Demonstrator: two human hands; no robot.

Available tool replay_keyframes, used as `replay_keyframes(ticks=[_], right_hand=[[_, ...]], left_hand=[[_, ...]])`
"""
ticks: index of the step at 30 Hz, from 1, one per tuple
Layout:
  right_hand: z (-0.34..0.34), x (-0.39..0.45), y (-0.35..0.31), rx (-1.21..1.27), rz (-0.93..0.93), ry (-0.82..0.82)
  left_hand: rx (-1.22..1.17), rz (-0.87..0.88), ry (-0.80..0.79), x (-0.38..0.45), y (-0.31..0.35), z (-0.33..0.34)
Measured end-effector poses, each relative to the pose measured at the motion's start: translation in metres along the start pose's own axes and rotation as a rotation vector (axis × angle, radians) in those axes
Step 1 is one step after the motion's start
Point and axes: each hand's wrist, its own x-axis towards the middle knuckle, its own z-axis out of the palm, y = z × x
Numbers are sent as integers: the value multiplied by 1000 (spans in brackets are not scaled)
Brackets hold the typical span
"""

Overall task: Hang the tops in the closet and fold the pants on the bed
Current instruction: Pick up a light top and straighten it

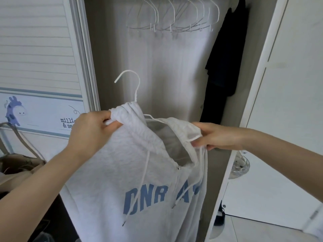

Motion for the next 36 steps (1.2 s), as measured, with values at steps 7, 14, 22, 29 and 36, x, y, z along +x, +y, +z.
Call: replay_keyframes(ticks=[7,14,22,29,36], right_hand=[[4,19,6,-510,-70,514],[9,17,-29,-567,-195,607],[32,26,-42,-234,-321,431],[22,14,-20,-65,-371,436],[-20,-12,-1,296,-338,692]], left_hand=[[238,210,-56,-3,-4,-12],[373,388,-134,-3,3,-14],[19,75,-15,8,3,-9],[-220,-83,-189,7,-6,-16],[-764,-735,-171,-7,-36,-28]])
